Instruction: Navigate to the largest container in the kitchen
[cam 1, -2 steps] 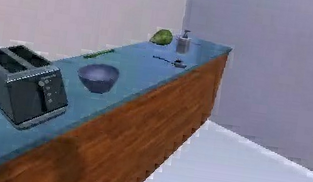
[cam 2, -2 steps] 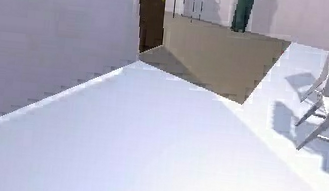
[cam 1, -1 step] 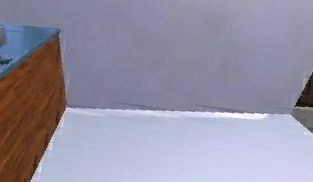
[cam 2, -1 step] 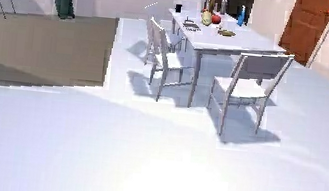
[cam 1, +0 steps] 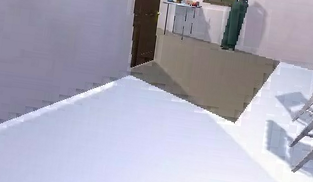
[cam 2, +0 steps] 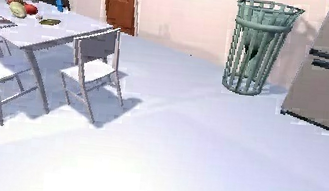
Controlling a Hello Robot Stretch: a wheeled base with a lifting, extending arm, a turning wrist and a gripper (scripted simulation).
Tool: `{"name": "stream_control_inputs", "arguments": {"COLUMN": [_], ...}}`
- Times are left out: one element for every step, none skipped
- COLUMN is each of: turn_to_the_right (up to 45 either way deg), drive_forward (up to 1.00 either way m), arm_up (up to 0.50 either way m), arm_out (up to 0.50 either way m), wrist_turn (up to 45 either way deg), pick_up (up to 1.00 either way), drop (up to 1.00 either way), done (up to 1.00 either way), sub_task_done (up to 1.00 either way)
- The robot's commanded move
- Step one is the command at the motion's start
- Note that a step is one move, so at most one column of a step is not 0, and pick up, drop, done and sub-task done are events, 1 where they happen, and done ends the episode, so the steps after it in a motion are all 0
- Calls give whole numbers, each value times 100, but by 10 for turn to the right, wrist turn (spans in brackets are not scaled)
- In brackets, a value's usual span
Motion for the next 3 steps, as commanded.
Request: {"name": "stream_control_inputs", "arguments": {"turn_to_the_right": [210,0,30], "drive_forward": [0,100,0], "arm_up": [0,0,0], "arm_out": [0,0,0], "wrist_turn": [0,0,0], "pick_up": [0,0,0], "drop": [0,0,0], "done": [0,0,0], "sub_task_done": [0,0,0]}}
